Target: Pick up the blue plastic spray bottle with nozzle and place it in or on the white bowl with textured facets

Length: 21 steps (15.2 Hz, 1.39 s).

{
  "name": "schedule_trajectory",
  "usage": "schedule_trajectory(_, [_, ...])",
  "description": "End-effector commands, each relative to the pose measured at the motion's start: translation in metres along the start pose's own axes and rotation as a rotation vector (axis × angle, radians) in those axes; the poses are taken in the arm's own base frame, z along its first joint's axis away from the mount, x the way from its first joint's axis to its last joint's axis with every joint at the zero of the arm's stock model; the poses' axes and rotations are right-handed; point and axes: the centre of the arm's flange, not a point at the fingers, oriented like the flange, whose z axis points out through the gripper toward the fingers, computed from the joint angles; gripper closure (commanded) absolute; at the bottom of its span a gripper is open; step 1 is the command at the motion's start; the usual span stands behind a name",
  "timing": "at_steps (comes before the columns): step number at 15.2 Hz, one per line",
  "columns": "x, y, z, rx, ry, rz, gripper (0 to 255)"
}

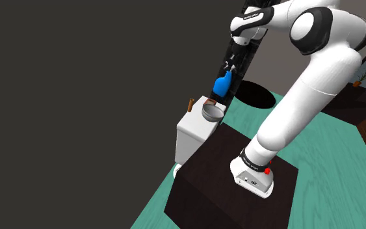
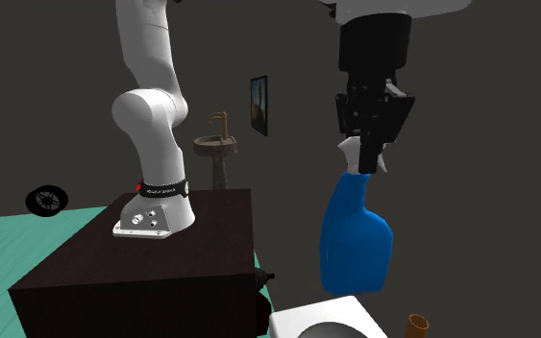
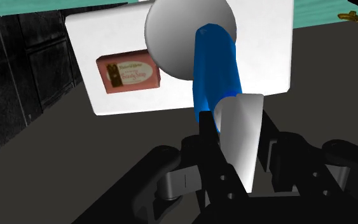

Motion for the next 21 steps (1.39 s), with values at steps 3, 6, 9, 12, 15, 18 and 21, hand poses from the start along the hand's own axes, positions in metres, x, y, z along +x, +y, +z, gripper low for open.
schedule_trajectory(3, [0.001,0.007,0.014,0.0,0.0,-0.002,255])
schedule_trajectory(6, [0.0,0.007,0.03,0.0,0.0,-0.002,255])
schedule_trajectory(9, [0.0,0.006,0.046,0.0,0.0,-0.002,255])
schedule_trajectory(12, [0.0,0.006,0.062,0.0,0.0,-0.002,255])
schedule_trajectory(15, [0.0,0.006,0.077,0.0,0.0,-0.002,255])
schedule_trajectory(18, [-0.001,0.006,0.093,0.0,0.0,-0.002,255])
schedule_trajectory(21, [-0.001,0.006,0.109,0.0,0.0,-0.002,255])
